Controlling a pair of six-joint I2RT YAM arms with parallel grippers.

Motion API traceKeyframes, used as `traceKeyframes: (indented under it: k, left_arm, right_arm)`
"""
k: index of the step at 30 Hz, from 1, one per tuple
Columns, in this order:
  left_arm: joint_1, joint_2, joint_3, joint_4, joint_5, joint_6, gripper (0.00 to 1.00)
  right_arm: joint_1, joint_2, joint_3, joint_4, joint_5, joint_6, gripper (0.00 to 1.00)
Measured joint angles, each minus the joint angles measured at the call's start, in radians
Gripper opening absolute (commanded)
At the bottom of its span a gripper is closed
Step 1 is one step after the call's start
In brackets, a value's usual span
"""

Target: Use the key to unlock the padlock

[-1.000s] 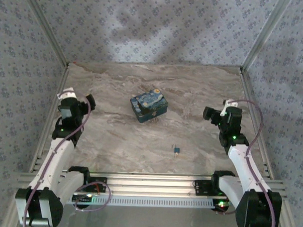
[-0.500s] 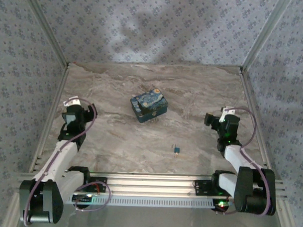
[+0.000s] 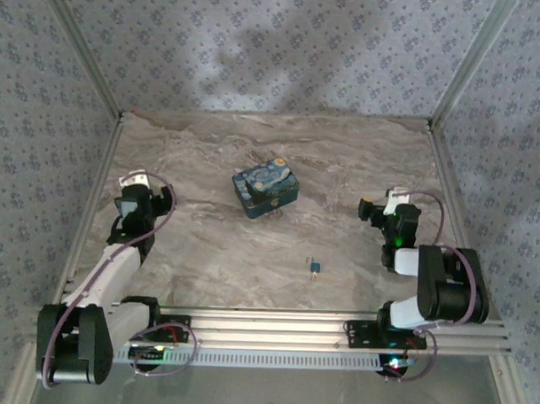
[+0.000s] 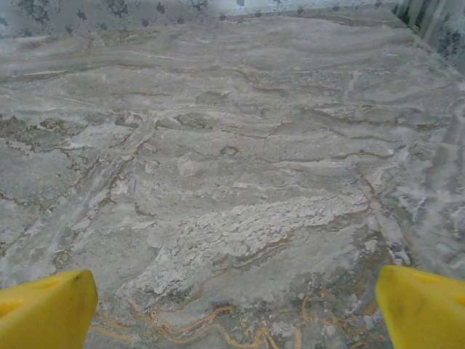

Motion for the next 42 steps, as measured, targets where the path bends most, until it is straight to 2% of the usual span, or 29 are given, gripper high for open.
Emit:
traceKeyframes:
  k: [3, 14, 23, 37, 42]
  left_arm:
    - [0.000, 0.019, -0.007, 0.023, 0.014, 0.015, 0.98]
    - [0.000, 0.103, -0.052, 0.157, 0.034, 0.072, 0.98]
    - [0.000, 0.212, -0.117, 0.367, 0.093, 0.148, 0.98]
    - [0.000, 0.475, -0.132, 0.686, 0.189, 0.213, 0.98]
    - [0.002, 0.496, -0.141, 0.727, 0.205, 0.221, 0.98]
  right_arm:
    - [0.001, 0.043, 0.005, 0.014, -0.004, -0.010, 1.00]
    - [0.026, 0.050, 0.103, -0.059, 0.024, -0.018, 1.00]
    - [0.027, 0.050, 0.103, -0.063, 0.031, -0.021, 1.00]
    - [0.032, 0.050, 0.103, -0.064, 0.041, -0.025, 1.00]
    - [0.032, 0.050, 0.103, -0.064, 0.042, -0.025, 1.00]
